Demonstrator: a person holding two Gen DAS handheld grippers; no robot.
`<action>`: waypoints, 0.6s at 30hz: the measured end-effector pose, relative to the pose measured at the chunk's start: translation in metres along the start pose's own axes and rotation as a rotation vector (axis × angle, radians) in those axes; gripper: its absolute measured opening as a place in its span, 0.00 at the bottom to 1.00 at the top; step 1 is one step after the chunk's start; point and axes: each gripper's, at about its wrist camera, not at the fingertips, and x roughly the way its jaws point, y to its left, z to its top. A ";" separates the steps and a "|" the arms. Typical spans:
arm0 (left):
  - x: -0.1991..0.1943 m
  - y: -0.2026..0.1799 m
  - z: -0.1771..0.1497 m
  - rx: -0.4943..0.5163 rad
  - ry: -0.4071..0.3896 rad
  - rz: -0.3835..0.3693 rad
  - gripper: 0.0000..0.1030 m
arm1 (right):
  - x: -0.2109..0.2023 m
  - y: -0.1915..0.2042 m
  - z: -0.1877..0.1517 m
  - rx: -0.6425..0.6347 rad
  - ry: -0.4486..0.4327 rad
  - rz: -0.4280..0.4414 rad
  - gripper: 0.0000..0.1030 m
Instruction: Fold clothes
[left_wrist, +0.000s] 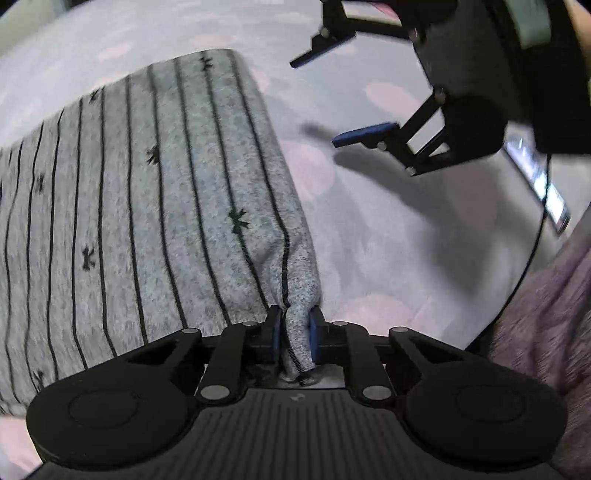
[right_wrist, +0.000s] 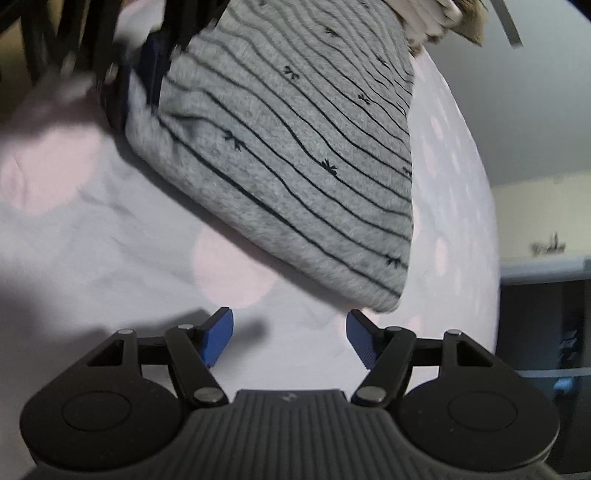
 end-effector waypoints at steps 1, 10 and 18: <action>-0.003 0.004 -0.001 -0.018 -0.004 -0.016 0.11 | 0.005 0.001 -0.001 -0.041 0.004 -0.016 0.69; -0.029 0.018 -0.013 -0.078 -0.041 -0.100 0.11 | 0.055 -0.003 -0.011 -0.277 -0.036 -0.170 0.69; -0.053 0.028 -0.012 -0.096 -0.074 -0.148 0.11 | 0.082 -0.024 -0.003 -0.325 -0.083 -0.185 0.42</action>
